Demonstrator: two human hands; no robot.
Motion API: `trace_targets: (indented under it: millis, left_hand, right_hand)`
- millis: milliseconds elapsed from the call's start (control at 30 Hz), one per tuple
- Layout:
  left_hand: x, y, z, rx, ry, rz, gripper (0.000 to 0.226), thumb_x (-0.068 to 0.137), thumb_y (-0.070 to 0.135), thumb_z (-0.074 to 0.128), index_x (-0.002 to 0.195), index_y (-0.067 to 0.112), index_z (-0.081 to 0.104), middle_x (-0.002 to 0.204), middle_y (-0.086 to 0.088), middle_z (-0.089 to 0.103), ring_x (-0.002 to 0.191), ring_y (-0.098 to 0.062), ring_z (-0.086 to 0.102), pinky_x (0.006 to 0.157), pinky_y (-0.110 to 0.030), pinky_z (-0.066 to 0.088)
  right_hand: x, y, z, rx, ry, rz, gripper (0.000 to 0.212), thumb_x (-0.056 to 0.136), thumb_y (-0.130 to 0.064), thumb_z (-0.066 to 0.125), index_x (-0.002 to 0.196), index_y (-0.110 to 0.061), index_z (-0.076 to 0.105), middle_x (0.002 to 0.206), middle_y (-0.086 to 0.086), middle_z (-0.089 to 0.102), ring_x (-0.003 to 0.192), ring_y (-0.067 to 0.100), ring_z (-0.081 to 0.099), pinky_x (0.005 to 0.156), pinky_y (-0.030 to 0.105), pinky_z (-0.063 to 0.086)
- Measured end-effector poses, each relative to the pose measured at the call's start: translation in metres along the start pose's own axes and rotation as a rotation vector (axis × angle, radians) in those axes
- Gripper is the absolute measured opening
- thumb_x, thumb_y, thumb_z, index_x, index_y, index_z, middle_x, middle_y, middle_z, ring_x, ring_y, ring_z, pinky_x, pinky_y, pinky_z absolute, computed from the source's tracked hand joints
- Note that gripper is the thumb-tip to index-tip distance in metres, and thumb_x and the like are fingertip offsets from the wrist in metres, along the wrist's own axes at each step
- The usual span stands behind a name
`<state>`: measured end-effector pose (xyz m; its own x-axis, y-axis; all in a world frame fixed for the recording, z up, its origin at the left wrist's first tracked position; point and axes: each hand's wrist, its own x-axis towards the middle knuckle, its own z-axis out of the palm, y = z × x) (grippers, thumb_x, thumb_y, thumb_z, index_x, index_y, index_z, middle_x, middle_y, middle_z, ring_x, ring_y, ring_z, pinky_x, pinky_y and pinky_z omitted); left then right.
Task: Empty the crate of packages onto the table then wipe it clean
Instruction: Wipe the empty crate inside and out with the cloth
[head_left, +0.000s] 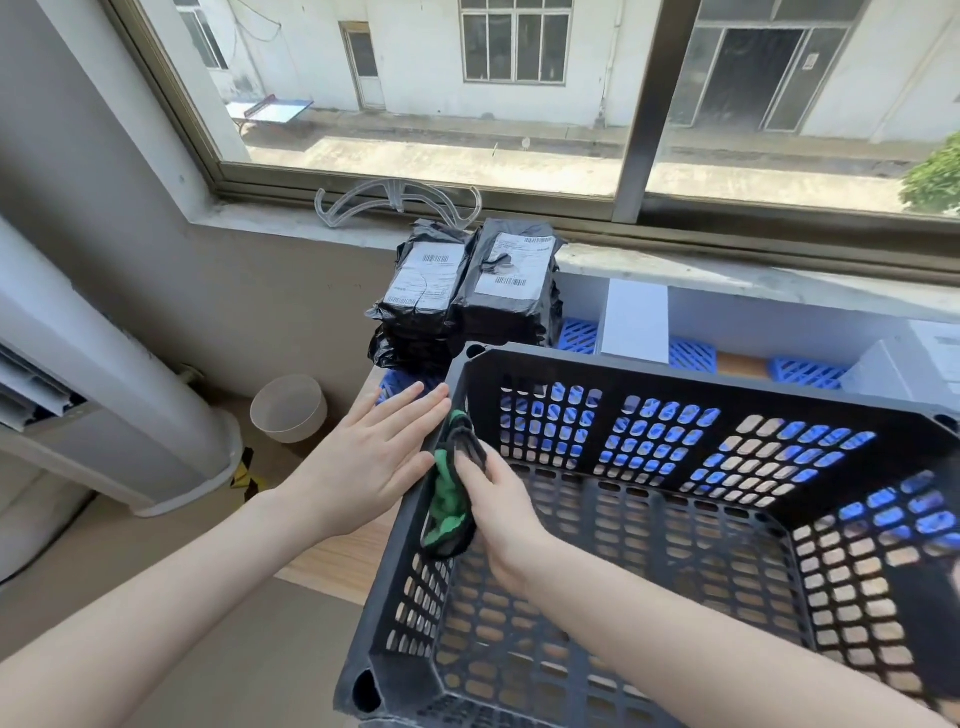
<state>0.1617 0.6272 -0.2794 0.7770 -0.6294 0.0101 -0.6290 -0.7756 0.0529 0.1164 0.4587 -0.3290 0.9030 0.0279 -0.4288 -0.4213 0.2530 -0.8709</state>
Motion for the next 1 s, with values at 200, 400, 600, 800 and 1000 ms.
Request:
trace_targets:
  millis: [200,400,600,800,1000]
  left_hand:
    - [0.001,-0.002,-0.001,0.035,0.025,0.036,0.061,0.102,0.050,0.008,0.155,0.023,0.022,0.162,0.010,0.014,0.151,-0.010,0.006,0.121,-0.041,0.008]
    - [0.002,-0.005,0.000,0.061,0.049,0.058,0.059,0.103,0.048,0.014,0.154,0.020,0.026,0.161,0.008,0.019,0.150,-0.013,0.011,0.121,-0.042,0.011]
    - [0.004,-0.007,0.001,0.040,0.063,0.073,0.057,0.103,0.048,0.023,0.153,0.021,0.029,0.161,0.009,0.018,0.150,-0.011,0.009,0.121,-0.042,0.010]
    - [0.006,-0.011,-0.002,0.064,0.076,0.124,0.059,0.102,0.050,0.021,0.153,0.021,0.031,0.160,0.009,0.023,0.151,-0.012,0.009,0.121,-0.047,0.013]
    - [0.009,-0.016,-0.009,0.102,0.081,0.187,0.065,0.101,0.056,0.021,0.148,0.015,0.041,0.156,0.003,0.034,0.149,-0.018,0.018,0.117,-0.053,0.023]
  right_hand:
    - [0.019,-0.001,0.005,-0.060,0.227,-0.140,0.023,0.088,-0.023,0.060,0.098,-0.041,0.068,0.103,-0.013,0.072,0.102,0.008,0.065,0.099,0.038,0.049]
    - [0.051,-0.050,0.006,0.162,0.533,-0.230,0.013,0.094,-0.014,0.056,0.096,-0.026,0.062,0.093,-0.008,0.067,0.093,0.011,0.064,0.092,0.030,0.050]
    - [0.034,-0.035,0.019,-0.125,0.359,-0.281,0.017,0.094,-0.029,0.056,0.110,-0.023,0.056,0.104,-0.009,0.064,0.097,0.006,0.059,0.086,0.021,0.044]
    - [0.031,-0.007,-0.002,-0.283,0.249,-0.129,0.013,0.094,-0.028,0.056,0.106,-0.025,0.055,0.103,-0.010,0.064,0.101,0.012,0.060,0.089,0.026,0.045]
    - [0.056,-0.041,0.006,-0.085,0.375,-0.238,0.014,0.091,-0.021,0.061,0.105,-0.020,0.059,0.105,-0.006,0.067,0.100,0.008,0.062,0.097,0.032,0.047]
